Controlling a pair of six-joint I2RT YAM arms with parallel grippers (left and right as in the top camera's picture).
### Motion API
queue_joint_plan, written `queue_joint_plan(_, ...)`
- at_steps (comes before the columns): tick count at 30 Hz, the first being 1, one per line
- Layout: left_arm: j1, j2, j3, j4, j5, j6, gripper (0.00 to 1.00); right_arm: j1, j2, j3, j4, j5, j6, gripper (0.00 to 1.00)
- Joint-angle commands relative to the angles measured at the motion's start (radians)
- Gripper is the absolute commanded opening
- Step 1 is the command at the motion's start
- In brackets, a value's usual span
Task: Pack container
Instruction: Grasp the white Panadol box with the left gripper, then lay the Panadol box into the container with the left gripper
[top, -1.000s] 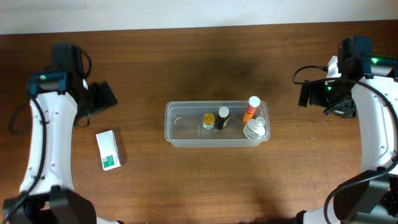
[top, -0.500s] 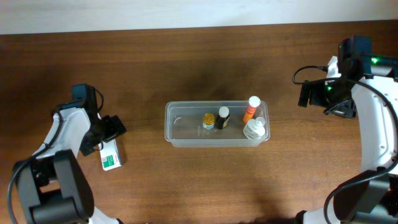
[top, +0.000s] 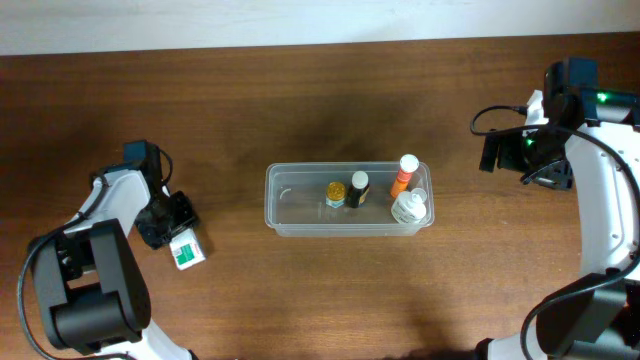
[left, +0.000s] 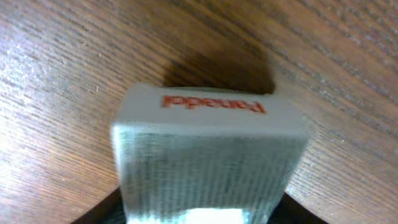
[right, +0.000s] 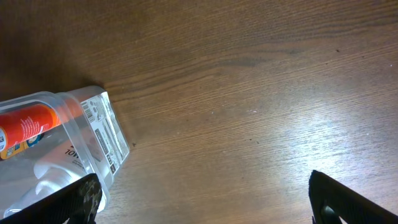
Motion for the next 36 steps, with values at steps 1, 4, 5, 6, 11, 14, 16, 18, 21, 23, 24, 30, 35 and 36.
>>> queue_joint_plan(1,0.003,0.021,0.013,-0.030,0.019,0.001,0.49,-0.004,0.004,-0.003,0.000,-0.005,0.003,0.98)
queue_joint_plan(4,0.003,0.014,0.071,-0.088,0.018,0.001,0.46,-0.004,0.004,-0.003,0.000,-0.005,0.003,0.98)
queue_joint_plan(5,0.003,0.010,0.100,-0.109,0.018,0.001,0.46,-0.004,0.004,-0.003,0.000,-0.005,0.003,0.98)
queue_joint_plan(6,0.001,0.001,0.136,-0.133,0.018,0.002,0.45,-0.004,0.004,-0.003,0.000,-0.005,0.003,0.98)
queue_joint_plan(11,-0.039,-0.078,0.320,-0.213,0.015,0.027,0.44,-0.004,0.004,-0.003,0.001,-0.005,0.003,0.98)
queue_joint_plan(14,-0.099,-0.145,0.414,-0.225,0.014,0.087,0.42,-0.004,0.004,-0.003,0.003,-0.005,0.003,0.98)
queue_joint_plan(16,-0.163,-0.195,0.463,-0.219,0.014,0.167,0.41,-0.004,0.004,-0.003,0.004,-0.005,0.003,0.98)
queue_joint_plan(18,-0.224,-0.232,0.478,-0.201,0.016,0.270,0.41,-0.004,0.004,-0.003,0.004,-0.005,0.003,0.98)
queue_joint_plan(21,-0.337,-0.272,0.478,-0.195,0.039,0.500,0.42,-0.004,0.004,-0.003,0.005,-0.005,0.002,0.98)
queue_joint_plan(23,-0.417,-0.276,0.478,-0.215,0.049,0.639,0.42,-0.004,0.004,-0.003,0.005,-0.005,-0.001,0.98)
queue_joint_plan(24,-0.455,-0.275,0.476,-0.226,0.050,0.690,0.42,-0.004,0.004,-0.003,0.007,-0.005,0.000,0.98)
queue_joint_plan(30,-0.636,-0.256,0.413,-0.219,0.053,1.009,0.47,-0.004,0.004,-0.003,0.008,-0.005,0.000,0.99)
queue_joint_plan(35,-0.686,-0.226,0.355,-0.146,0.053,1.032,0.49,-0.004,0.004,-0.003,0.008,-0.005,0.000,0.98)
queue_joint_plan(36,-0.694,-0.214,0.347,-0.127,0.057,1.041,0.50,-0.004,0.004,-0.003,0.008,-0.005,0.000,0.98)
